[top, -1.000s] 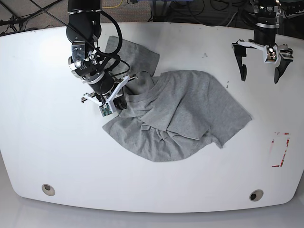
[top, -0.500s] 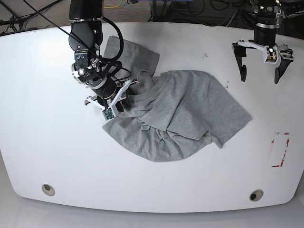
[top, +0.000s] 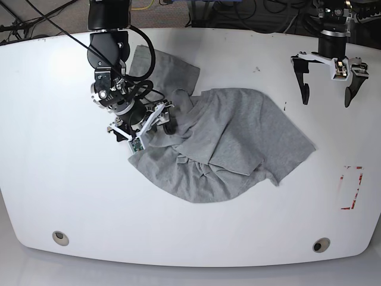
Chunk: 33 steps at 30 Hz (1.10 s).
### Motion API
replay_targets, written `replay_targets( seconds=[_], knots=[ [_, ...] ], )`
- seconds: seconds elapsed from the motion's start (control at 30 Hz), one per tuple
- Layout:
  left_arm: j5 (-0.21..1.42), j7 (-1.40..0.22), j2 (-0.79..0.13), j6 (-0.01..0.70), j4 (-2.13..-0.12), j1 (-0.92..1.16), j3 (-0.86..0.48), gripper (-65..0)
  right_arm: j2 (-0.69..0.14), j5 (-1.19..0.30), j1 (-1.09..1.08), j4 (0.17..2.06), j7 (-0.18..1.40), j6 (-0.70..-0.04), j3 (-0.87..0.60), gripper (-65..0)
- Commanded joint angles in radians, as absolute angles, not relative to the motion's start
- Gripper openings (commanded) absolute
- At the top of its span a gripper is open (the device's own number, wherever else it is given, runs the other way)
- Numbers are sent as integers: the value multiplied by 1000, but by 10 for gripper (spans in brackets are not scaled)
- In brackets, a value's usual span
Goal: Fold the T-shirt properly
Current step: 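Adjust the right gripper's pinch on the bunched grey shirt fabric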
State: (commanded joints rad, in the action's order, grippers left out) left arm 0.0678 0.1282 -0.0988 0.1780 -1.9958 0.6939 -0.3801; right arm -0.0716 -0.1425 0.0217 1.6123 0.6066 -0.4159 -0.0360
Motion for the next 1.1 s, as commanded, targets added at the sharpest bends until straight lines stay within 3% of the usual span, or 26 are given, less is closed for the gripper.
replay_targets(
  seconds=[0.9, 1.03, 1.1],
  knots=[
    [72, 130, -97, 179, -2003, 698, -383, -28, -74, -139, 24, 1575, 598, -419, -32, -182],
    [73, 131, -98, 179, -2002, 696, -382, -28, -70, -140, 24, 1556, 595, -423, -33, -220],
    [70, 131, -97, 178, -2005, 702, -379, -26, -67, -138, 23, 1567, 598, -423, -34, -283]
  ],
)
